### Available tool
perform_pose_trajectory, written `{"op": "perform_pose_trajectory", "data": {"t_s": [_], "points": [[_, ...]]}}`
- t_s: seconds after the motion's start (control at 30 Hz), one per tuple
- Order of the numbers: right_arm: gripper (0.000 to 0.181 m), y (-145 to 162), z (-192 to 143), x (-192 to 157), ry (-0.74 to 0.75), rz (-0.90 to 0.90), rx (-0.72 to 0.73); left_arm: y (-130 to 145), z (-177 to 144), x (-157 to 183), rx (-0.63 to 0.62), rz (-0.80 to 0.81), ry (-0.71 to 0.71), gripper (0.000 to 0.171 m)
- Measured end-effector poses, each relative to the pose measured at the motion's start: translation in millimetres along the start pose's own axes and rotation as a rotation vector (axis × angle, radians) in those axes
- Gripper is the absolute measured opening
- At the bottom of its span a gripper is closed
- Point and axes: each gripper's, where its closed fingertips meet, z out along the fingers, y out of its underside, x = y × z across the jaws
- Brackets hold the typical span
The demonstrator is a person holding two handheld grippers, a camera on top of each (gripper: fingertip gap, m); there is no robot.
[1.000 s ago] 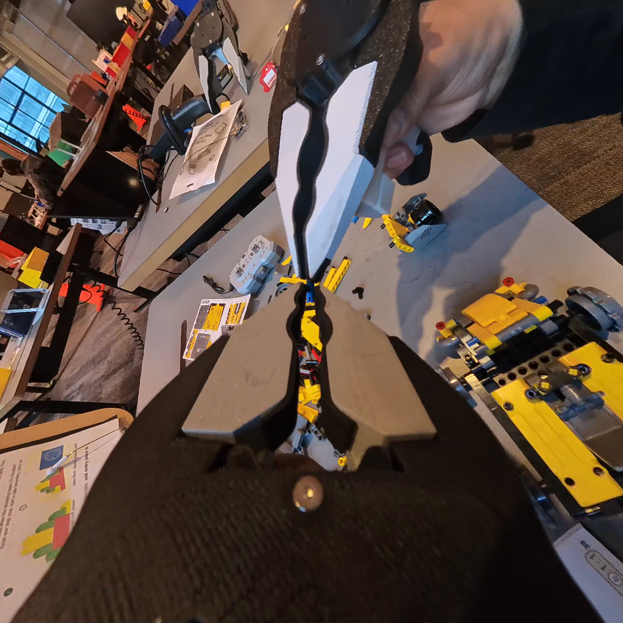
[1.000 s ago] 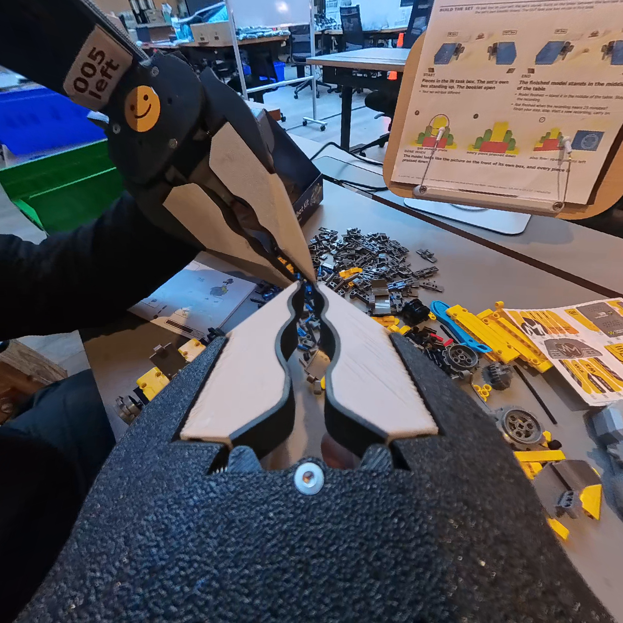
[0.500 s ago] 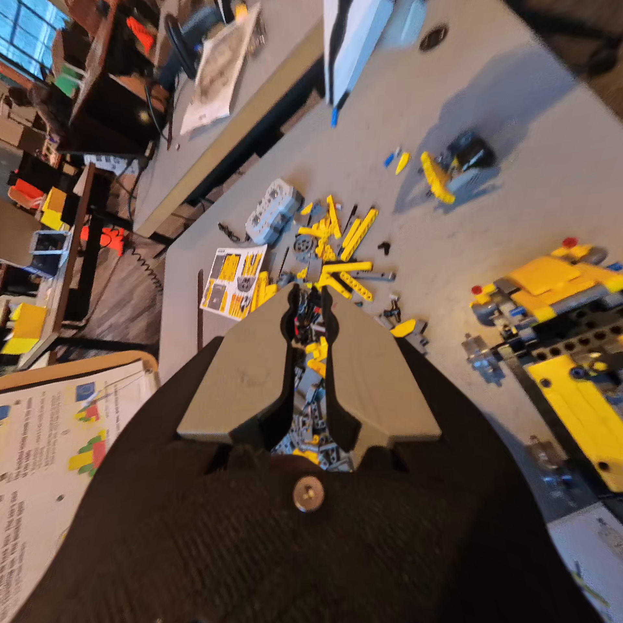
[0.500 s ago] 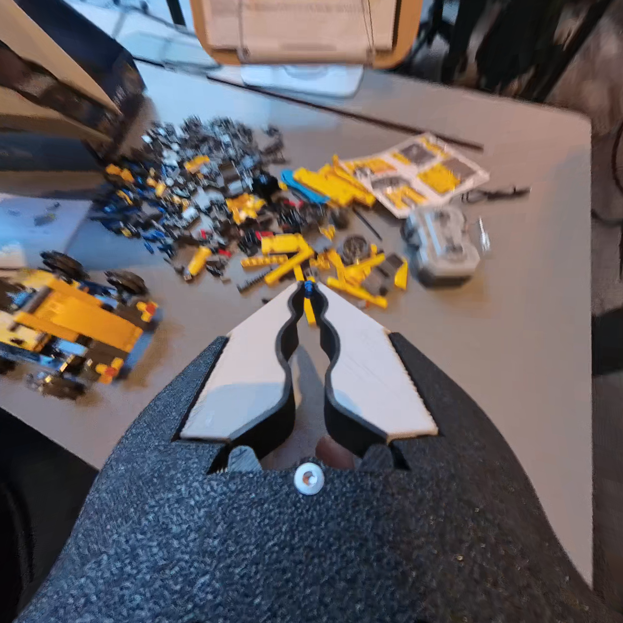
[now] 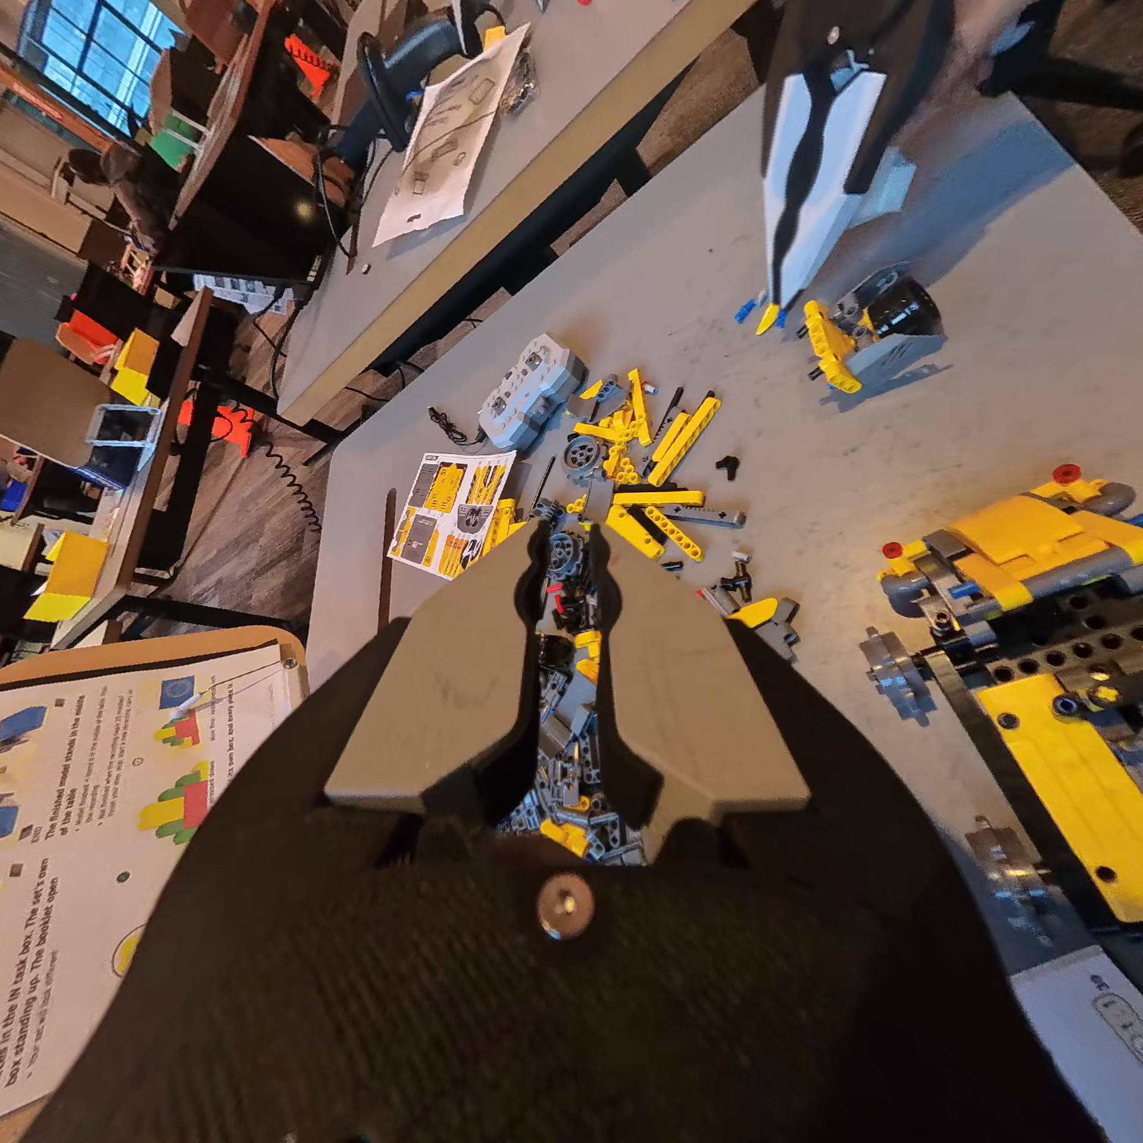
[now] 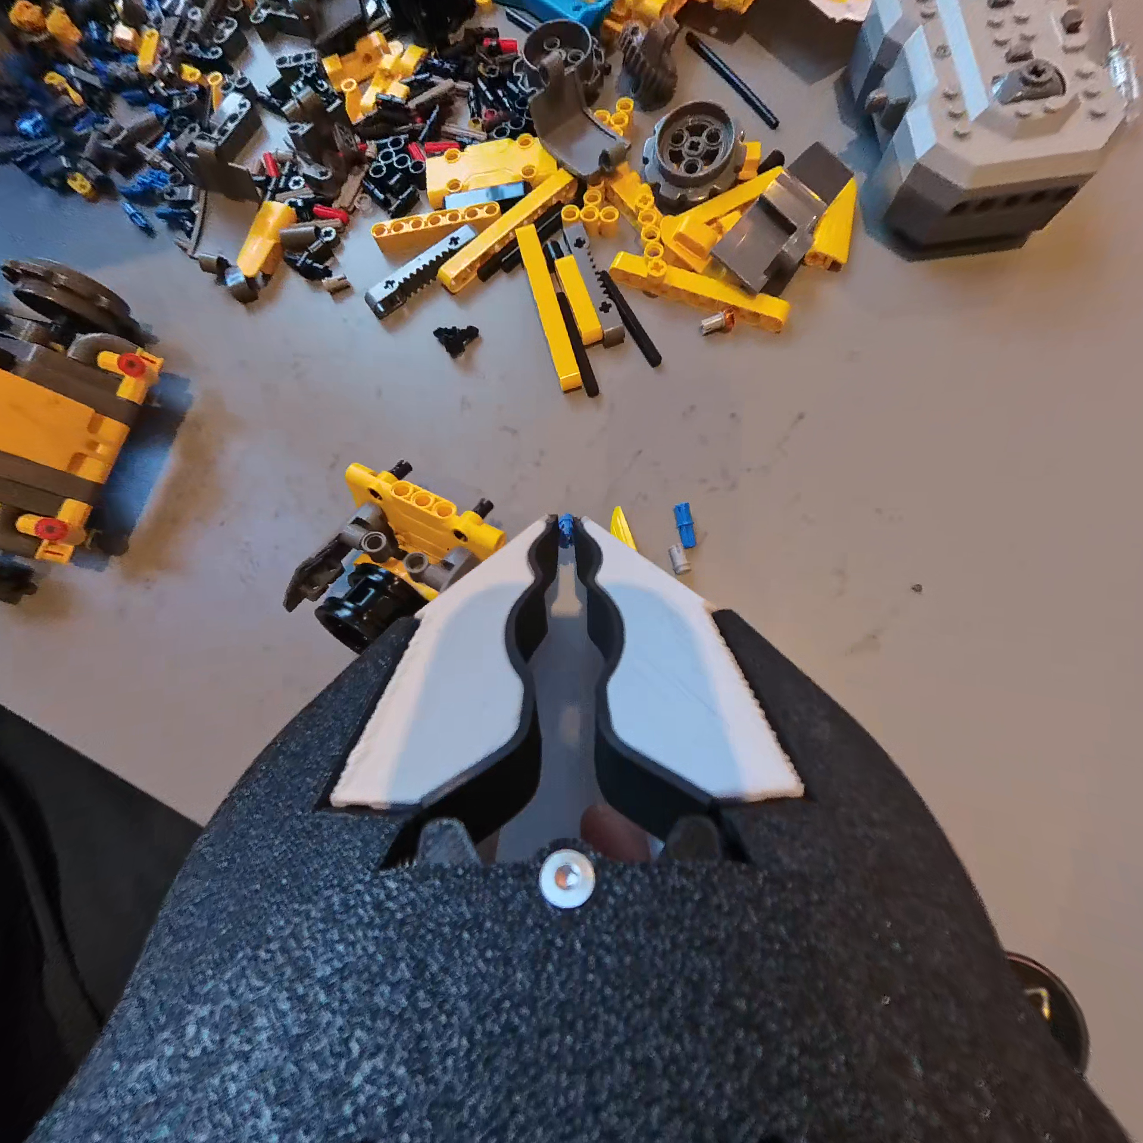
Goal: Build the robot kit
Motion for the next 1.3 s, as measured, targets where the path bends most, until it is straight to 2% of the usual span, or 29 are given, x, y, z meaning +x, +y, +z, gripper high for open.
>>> {"op": "perform_pose_trajectory", "data": {"t_s": [0.17,0.3,0.47,0.57,0.67,0.8,0.9,1.03,1.17,1.3], "points": [[0.005,9.1,6.0,2.0,0.028,-0.026,-0.011,0.5,-1.6,-4.0,0.006,-0.017,-0.01,0.01],[0.015,14.7,4.9,7.7,0.1,-0.087,-0.03,0.6,-3.0,-6.1,0.009,-0.023,-0.017,0.01],[0.015,4.7,-11.7,6.1,0.096,-0.072,0.038,-4.1,-6.7,-7.7,0.03,-0.033,-0.022,0.01],[0.015,-7.7,-29.2,-1.6,0.043,-0.033,0.129,-9.4,-11.5,-12.4,0.047,-0.054,-0.041,0.01],[0.015,-18.6,-46.8,-4.0,0.031,0.0,0.222,-19.9,-18.7,-33.5,0.066,-0.151,-0.135,0.009],[0.027,-31.8,-57.6,-12.7,0.002,0.053,0.311,-37.8,-29.1,-59.4,0.131,-0.43,-0.295,0.007],[0.033,-41.6,-55.4,-20.8,0.009,0.041,0.325,-21.6,-34.9,-61.5,0.009,-0.532,-0.397,0.013],[0.033,-60.0,-56.9,-34.7,0.033,0.036,0.385,-4.3,-31.8,-35.4,0.021,-0.66,-0.372,0.016],[0.033,-67.3,-61.7,-43.4,0.09,0.026,0.439,57.2,-5.7,-19.3,-0.097,-0.784,-0.425,0.017],[0.033,-68.7,-62.2,-53.5,0.102,0.018,0.433,102.7,23.4,-1.0,-0.165,-0.835,-0.401,0.021]]}}
